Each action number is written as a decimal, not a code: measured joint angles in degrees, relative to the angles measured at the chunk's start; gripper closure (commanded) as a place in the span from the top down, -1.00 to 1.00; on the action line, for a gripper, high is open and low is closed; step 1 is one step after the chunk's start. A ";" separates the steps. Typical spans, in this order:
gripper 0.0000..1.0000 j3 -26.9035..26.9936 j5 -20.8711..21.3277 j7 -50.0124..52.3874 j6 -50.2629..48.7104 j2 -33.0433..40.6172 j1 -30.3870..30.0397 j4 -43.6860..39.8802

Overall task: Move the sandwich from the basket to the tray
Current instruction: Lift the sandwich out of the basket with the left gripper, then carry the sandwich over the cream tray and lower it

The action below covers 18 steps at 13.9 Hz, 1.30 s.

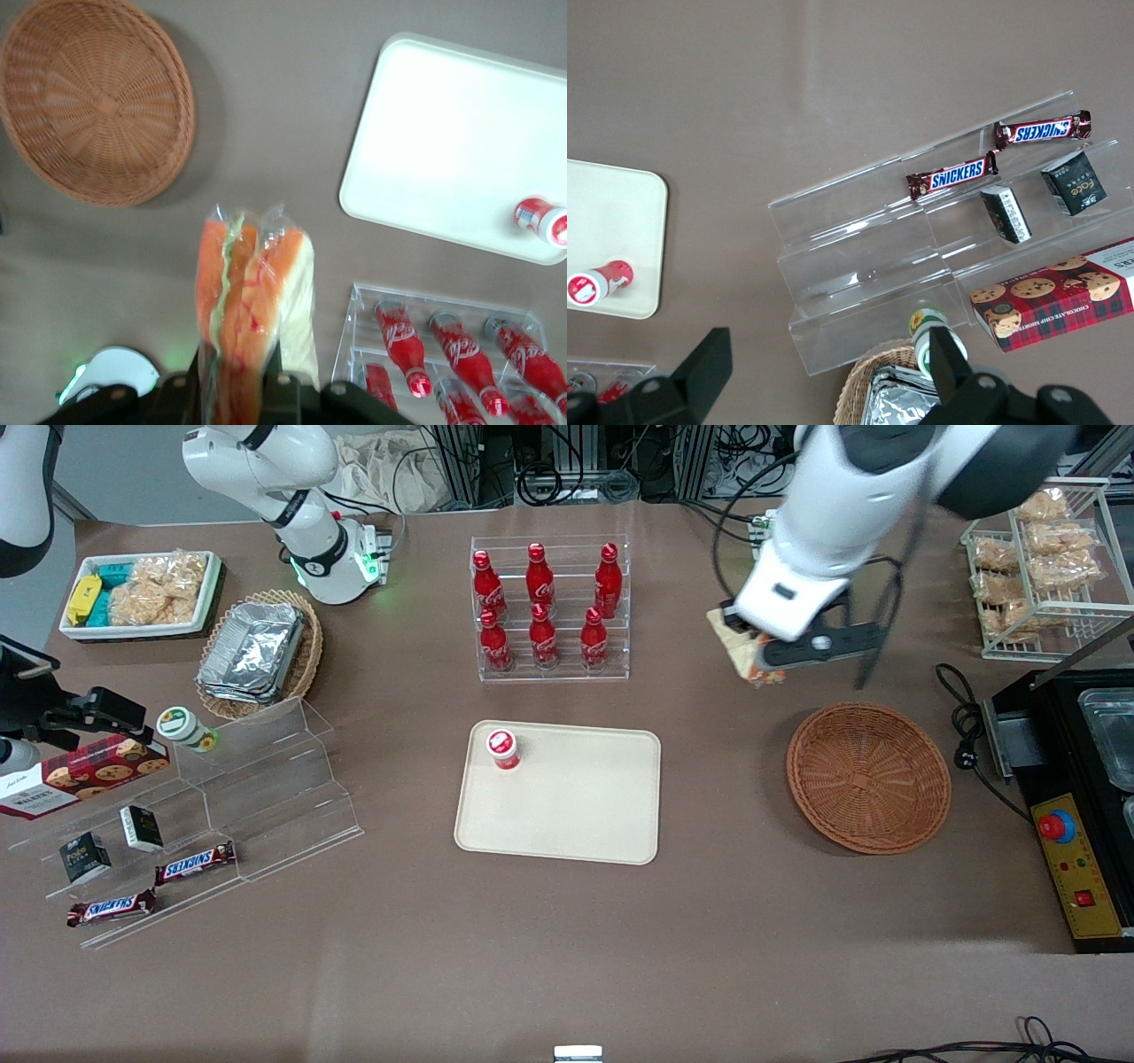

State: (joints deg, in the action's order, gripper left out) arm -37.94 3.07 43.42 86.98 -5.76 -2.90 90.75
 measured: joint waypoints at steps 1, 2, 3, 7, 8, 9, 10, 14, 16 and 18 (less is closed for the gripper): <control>-0.48 -1.44 2.00 2.50 2.44 -2.83 0.92 0.09; -0.47 -1.93 3.81 4.63 5.46 -5.92 2.33 0.17; -0.47 -1.96 5.47 6.26 8.34 -9.35 3.91 0.22; -0.46 -1.95 12.45 7.94 16.29 -21.63 7.07 0.23; -0.46 -1.94 14.35 8.03 18.19 -24.23 7.32 0.22; -0.46 -1.93 16.17 8.14 19.95 -26.70 7.38 0.19; -0.46 -1.91 17.92 8.24 21.79 -29.10 7.38 0.15; -0.38 -1.76 24.99 10.60 28.19 -37.38 8.69 -0.73; 0.56 -1.73 28.29 11.83 28.87 -40.87 9.57 -2.99; 1.00 -1.71 29.62 11.91 28.87 -43.13 10.09 -5.60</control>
State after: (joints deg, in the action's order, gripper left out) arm -39.66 32.68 55.33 115.85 -48.88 7.18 85.15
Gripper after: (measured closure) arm 0.551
